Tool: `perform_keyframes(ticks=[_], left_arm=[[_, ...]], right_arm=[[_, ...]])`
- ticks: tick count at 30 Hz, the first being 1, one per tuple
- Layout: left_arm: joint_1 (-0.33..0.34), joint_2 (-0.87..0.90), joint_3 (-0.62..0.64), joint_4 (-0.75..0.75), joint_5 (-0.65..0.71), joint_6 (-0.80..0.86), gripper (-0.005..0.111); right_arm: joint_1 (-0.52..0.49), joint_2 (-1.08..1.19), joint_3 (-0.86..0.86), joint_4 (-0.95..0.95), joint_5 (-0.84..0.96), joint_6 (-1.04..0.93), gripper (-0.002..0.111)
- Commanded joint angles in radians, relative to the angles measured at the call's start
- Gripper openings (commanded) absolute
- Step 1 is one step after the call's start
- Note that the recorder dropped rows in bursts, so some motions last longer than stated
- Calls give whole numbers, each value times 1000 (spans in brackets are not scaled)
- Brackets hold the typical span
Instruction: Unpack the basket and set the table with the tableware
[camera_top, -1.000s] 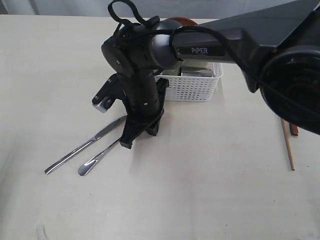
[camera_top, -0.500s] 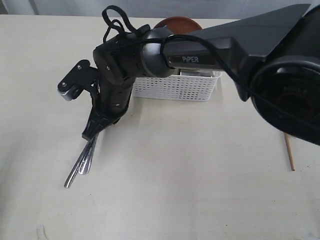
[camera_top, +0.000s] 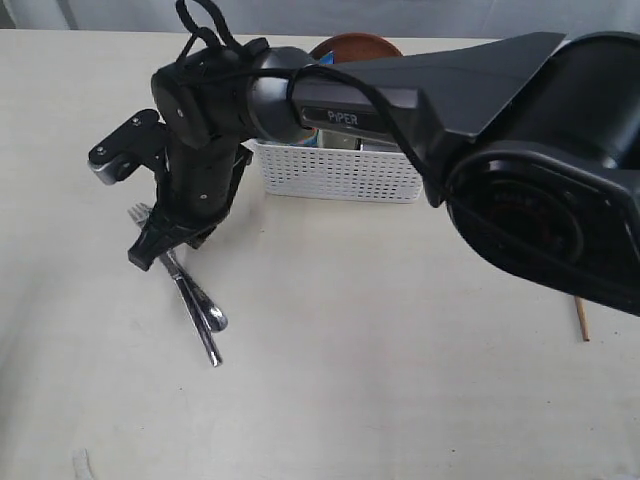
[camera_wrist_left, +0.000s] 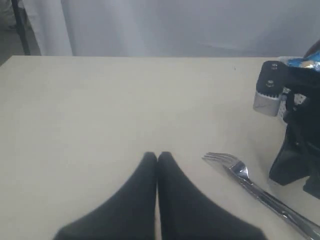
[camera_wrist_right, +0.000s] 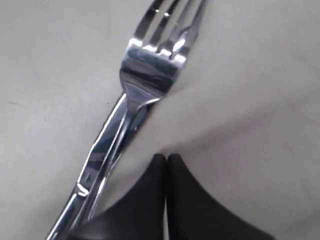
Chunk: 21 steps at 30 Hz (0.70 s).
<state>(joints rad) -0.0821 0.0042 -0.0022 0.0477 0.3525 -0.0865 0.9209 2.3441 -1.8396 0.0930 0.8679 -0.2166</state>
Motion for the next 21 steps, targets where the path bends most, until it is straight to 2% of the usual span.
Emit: perform_keyframes(ticks=[1,6,8,21], left_arm=[[3,-4,2,8,-10,4,0],[3,-4,2,8,-10,4,0],[3,-4,2,8,-10,4,0],[3,-4,2,8,-10,4,0]], right_arm=[[1,-5,-91,-4,111,74,10],[3,-5,-138,151,96,14,41],[3,0,-138,221,96,-60,50],[0,57,-138,226,-28,-119,49]])
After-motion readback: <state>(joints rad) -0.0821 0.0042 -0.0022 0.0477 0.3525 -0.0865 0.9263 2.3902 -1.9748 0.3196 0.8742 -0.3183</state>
